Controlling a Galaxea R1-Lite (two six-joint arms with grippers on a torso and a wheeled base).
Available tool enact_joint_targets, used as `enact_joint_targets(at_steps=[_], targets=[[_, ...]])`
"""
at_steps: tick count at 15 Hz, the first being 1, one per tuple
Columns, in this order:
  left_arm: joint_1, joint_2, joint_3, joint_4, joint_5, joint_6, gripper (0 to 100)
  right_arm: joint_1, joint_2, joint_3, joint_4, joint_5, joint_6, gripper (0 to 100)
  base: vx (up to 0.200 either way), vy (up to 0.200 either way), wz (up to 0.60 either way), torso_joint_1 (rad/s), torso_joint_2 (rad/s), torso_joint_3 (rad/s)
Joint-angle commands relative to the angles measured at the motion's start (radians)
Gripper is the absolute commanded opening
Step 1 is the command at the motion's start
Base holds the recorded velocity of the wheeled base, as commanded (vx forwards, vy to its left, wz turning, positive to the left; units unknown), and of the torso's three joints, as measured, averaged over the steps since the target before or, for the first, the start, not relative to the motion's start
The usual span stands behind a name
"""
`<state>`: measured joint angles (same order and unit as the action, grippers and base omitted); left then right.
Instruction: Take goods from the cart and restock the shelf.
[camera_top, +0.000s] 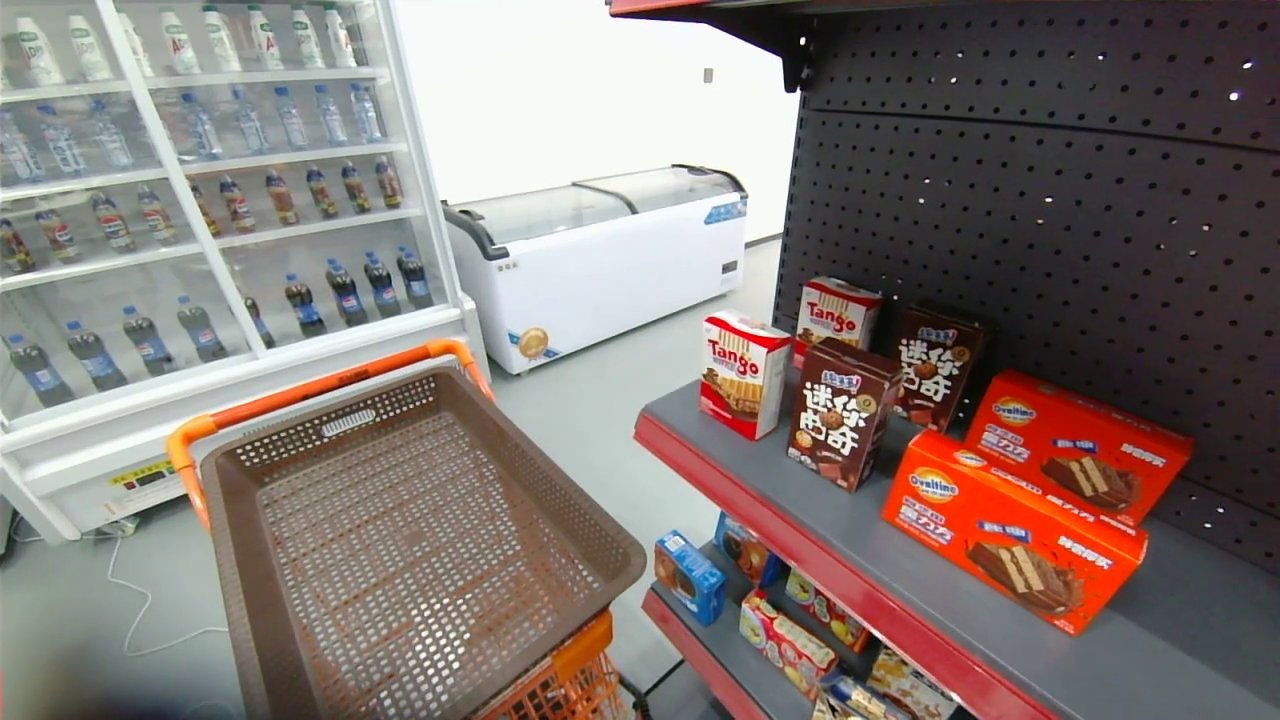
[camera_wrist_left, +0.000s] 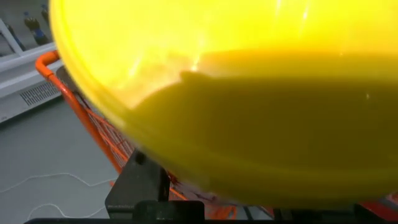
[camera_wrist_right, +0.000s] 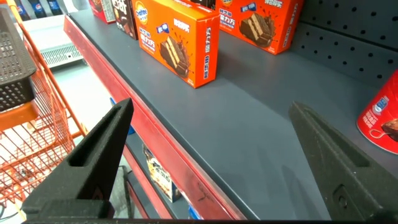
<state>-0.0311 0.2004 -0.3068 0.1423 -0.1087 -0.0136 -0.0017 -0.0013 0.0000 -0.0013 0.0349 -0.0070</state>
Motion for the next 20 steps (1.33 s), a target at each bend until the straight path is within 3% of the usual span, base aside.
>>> enact_joint_targets(at_steps=[1,20], targets=[[0.000,-0.018,0.002,0.000,0.000,0.000,0,0.000,0.001,0.000,0.000,0.000,0.001,100,0.000,0.000,-0.60,-0.007,0.00,-0.002],[0.000,-0.055,0.037,0.005,0.001,-0.002,0,0.000,0.001,0.000,0.000,0.000,-0.004,100,0.000,0.000,-0.60,0.002,0.00,0.002]])
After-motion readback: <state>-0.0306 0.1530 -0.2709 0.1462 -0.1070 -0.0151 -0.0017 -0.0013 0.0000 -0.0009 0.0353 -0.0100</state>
